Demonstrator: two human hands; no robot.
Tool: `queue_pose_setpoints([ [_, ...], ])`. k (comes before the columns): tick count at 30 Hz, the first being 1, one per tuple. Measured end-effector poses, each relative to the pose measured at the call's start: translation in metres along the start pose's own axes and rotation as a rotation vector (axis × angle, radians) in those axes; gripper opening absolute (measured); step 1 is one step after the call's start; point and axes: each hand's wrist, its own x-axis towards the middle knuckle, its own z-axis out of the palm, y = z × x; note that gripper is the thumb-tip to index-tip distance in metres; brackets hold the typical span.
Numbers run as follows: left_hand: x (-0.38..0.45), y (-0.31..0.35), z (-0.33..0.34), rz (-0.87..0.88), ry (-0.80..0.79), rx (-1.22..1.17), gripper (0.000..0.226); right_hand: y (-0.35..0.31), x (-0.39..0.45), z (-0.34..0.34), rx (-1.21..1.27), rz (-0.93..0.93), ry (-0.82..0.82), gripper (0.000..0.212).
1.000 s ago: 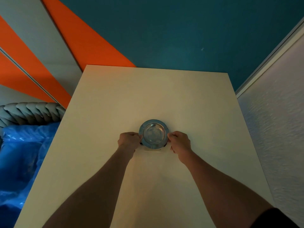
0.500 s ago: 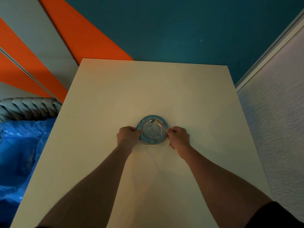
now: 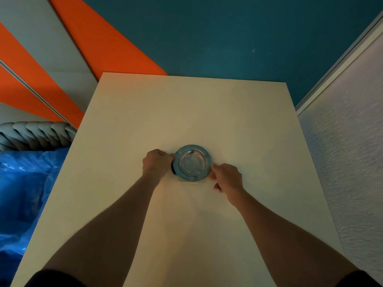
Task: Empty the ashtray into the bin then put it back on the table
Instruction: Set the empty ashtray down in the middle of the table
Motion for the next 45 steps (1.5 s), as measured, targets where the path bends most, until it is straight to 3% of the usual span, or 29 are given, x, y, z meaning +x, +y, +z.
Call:
queue_pose_setpoints([
  [11, 0.014, 0.038, 0.022, 0.206, -0.086, 0.11, 0.026, 0.012, -0.029, 0.017, 0.102, 0.148, -0.089, 0.03],
  [17, 0.015, 0.042, 0.027, 0.224, -0.106, 0.215, 0.009, 0.006, -0.029, 0.022, 0.113, 0.146, -0.084, 0.028],
  [37, 0.01, 0.023, 0.008, -0.051, -0.084, 0.144, 0.017, -0.015, 0.012, 0.0, -0.04, 0.01, -0.015, 0.022],
  [45, 0.007, 0.012, 0.003, -0.065, -0.072, 0.103, 0.02, -0.029, 0.022, -0.001, -0.083, -0.003, -0.051, 0.022],
])
